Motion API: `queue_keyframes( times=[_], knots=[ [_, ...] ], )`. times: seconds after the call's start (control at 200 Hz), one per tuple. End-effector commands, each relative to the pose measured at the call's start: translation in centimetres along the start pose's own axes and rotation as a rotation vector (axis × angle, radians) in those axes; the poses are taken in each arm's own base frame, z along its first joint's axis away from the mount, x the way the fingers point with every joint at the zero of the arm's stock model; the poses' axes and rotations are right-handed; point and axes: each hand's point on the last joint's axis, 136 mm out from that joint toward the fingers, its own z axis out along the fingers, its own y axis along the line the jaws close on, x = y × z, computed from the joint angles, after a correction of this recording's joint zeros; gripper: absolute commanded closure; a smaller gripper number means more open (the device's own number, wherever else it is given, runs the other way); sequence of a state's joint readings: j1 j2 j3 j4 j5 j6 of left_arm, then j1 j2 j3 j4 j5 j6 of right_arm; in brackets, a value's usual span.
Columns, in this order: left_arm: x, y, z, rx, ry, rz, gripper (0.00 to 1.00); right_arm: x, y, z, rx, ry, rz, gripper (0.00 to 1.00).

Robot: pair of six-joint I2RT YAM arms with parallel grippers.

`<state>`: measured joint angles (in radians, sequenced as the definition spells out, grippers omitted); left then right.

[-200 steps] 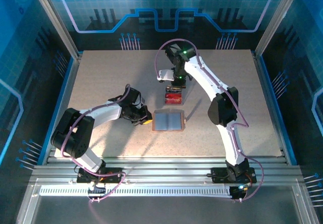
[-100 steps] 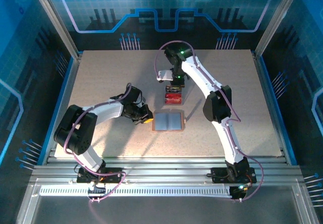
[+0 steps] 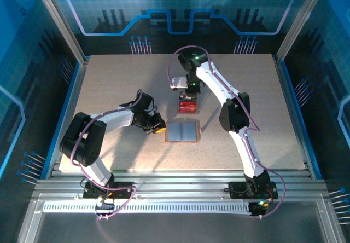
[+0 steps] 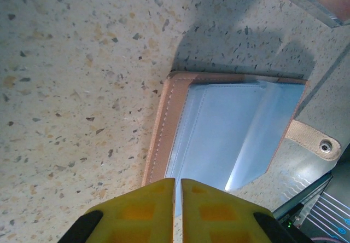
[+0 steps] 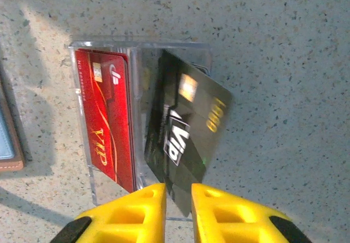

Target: Take the credit cards out of the card holder

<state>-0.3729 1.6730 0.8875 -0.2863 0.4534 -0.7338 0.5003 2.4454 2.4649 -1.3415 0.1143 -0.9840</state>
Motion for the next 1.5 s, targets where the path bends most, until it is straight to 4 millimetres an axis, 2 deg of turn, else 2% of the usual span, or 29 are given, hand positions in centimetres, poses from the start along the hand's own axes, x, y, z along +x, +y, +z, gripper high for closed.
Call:
queue_keyframes(
  times=[0.0,0.215,0.24,0.365,0.405,0.46,0.47,0.485,0.645,1.011,1.206,1.286,1.496],
  knots=[
    [-0.2,-0.5,-0.1,0.014,0.024,-0.015,0.89,0.6,-1.1,-0.8,0.042,0.008,0.028,0.79],
    [-0.1,-0.4,-0.2,0.018,0.021,-0.013,0.88,0.5,-1.0,-1.8,0.064,-0.003,0.061,0.77],
    [-0.1,-0.5,-0.2,0.019,0.021,-0.011,0.88,0.5,-1.0,-2.0,0.069,-0.006,0.067,0.73],
    [0.0,-0.5,-0.3,0.024,0.018,-0.008,0.88,0.3,-0.8,-2.6,0.082,-0.023,0.101,0.7],
    [0.0,-0.5,-0.4,0.026,0.015,-0.007,0.88,0.3,-0.7,-2.8,0.086,-0.03,0.118,0.67],
    [0.1,-0.6,-0.4,0.028,0.014,-0.004,0.88,0.4,-0.5,-2.3,0.074,-0.027,0.144,0.65],
    [0.0,-0.6,-0.4,0.029,0.012,-0.003,0.88,0.3,-0.5,-3.3,0.088,-0.039,0.147,0.65],
    [0.0,-0.6,-0.5,0.029,0.012,-0.003,0.88,0.3,-0.4,-3.5,0.091,-0.042,0.155,0.65],
    [0.2,-0.7,-0.6,0.035,0.009,0.004,0.88,0.6,0.3,-4.0,0.098,-0.054,0.236,0.61],
    [0.2,-0.9,-1.0,0.051,-0.008,0.02,0.88,1.1,2.0,-5.3,0.149,-0.142,0.458,0.65],
    [0.2,-1.0,-1.1,0.054,-0.014,0.026,0.88,2.5,2.1,-5.8,0.236,-0.152,0.591,0.65],
    [0.2,-1.0,-1.1,0.056,-0.015,0.03,0.88,2.8,2.4,-6.3,0.269,-0.171,0.619,0.58],
    [0.1,-1.1,-1.1,0.059,-0.017,0.038,0.88,4.9,2.2,-7.6,0.407,-0.102,0.739,0.56]
  ],
)
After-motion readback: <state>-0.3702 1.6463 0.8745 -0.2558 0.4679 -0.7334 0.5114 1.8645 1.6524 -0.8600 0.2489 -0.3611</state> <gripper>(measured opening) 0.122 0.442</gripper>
